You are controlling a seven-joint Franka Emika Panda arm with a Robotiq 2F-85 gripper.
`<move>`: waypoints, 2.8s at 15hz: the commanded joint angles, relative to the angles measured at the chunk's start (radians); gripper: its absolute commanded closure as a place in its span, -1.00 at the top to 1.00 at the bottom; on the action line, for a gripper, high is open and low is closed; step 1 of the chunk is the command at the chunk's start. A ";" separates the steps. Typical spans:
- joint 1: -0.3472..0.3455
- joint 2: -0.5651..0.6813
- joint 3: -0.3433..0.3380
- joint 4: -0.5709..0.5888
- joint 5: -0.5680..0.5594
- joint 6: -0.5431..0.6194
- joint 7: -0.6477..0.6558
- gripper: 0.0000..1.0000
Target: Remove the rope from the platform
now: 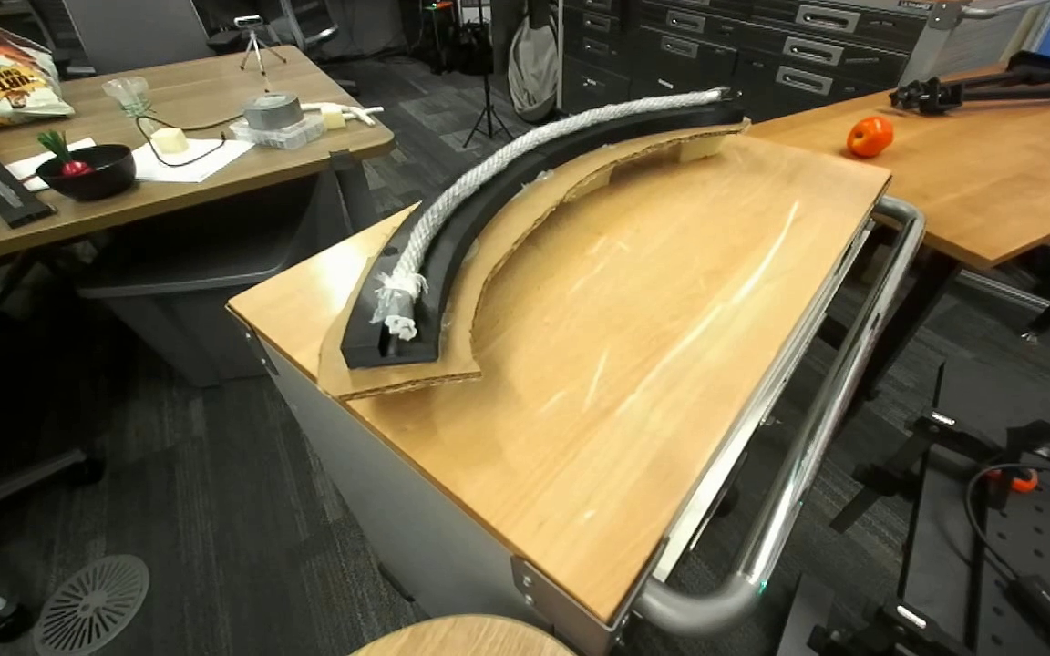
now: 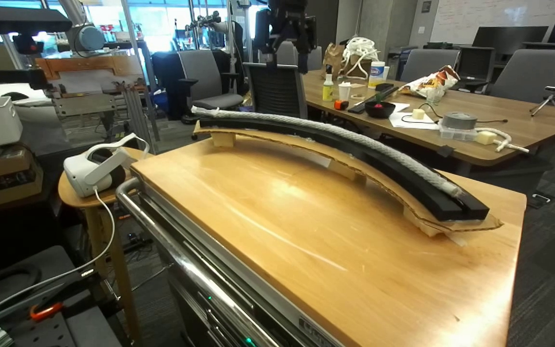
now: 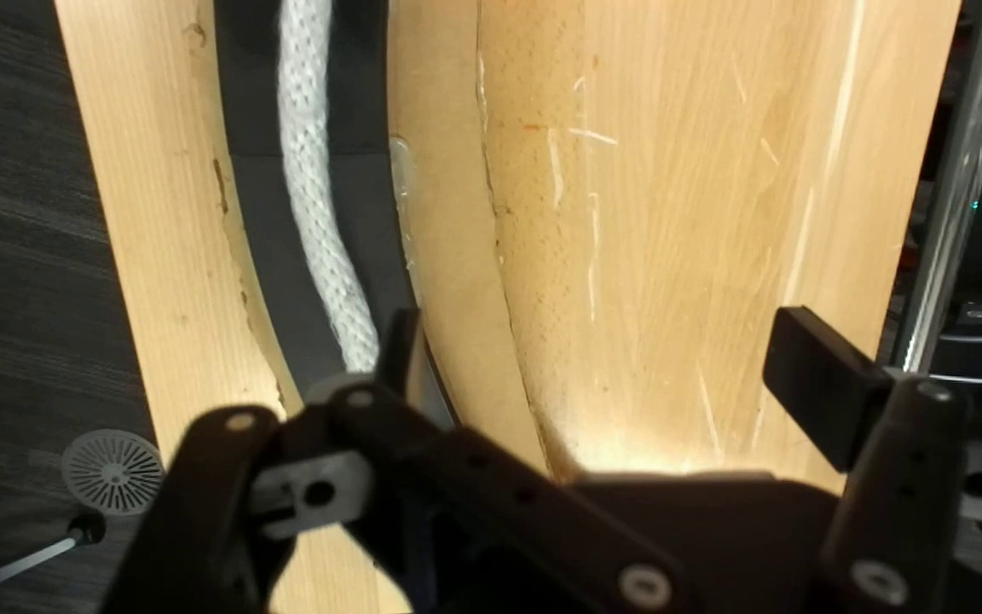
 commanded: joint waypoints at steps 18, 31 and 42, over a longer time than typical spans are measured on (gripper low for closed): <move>-0.042 0.499 0.037 0.522 -0.074 -0.143 0.074 0.40; -0.081 0.518 0.050 0.590 0.040 -0.246 0.098 -0.74; -0.072 0.314 0.056 0.329 0.104 -0.360 0.287 -0.76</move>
